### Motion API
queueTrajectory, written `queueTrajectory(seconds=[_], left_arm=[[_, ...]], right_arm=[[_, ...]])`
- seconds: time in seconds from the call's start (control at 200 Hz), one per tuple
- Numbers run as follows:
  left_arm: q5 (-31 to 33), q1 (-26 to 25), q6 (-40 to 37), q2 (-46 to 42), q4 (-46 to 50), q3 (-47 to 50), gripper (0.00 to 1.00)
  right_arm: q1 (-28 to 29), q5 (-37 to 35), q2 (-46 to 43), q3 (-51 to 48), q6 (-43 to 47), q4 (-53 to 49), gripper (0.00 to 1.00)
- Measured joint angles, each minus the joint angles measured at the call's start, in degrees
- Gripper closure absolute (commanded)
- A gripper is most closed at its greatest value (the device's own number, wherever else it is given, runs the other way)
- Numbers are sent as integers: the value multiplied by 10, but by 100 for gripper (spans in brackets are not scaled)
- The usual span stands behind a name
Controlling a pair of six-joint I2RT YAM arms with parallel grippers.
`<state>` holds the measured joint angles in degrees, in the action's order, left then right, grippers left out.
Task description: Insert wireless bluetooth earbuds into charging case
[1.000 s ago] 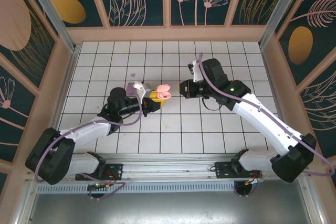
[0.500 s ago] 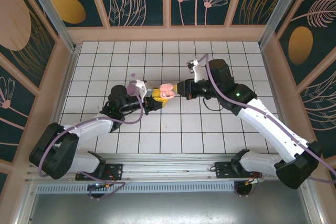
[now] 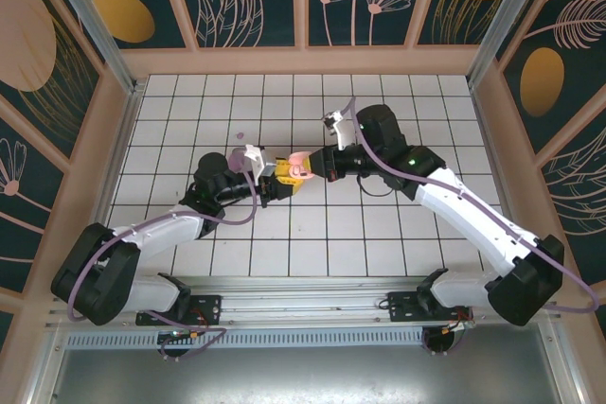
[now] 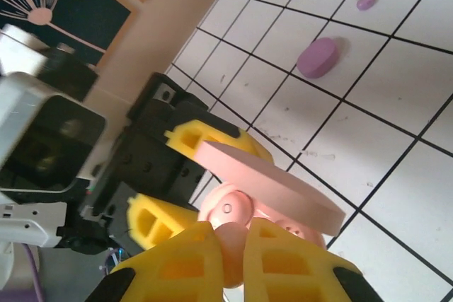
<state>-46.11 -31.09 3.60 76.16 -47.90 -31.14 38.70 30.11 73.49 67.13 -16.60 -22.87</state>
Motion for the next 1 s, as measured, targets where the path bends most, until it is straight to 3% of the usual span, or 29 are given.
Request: queueTrajectory(seconds=[0.671, 1.001], left_arm=[[-15, 0, 7, -1, -28, -9, 92], [-16, 0, 5, -9, -7, -12, 91]], right_arm=[[0, -7, 10, 39, 59, -58, 92], [0, -4, 16, 49, 78, -79, 80]])
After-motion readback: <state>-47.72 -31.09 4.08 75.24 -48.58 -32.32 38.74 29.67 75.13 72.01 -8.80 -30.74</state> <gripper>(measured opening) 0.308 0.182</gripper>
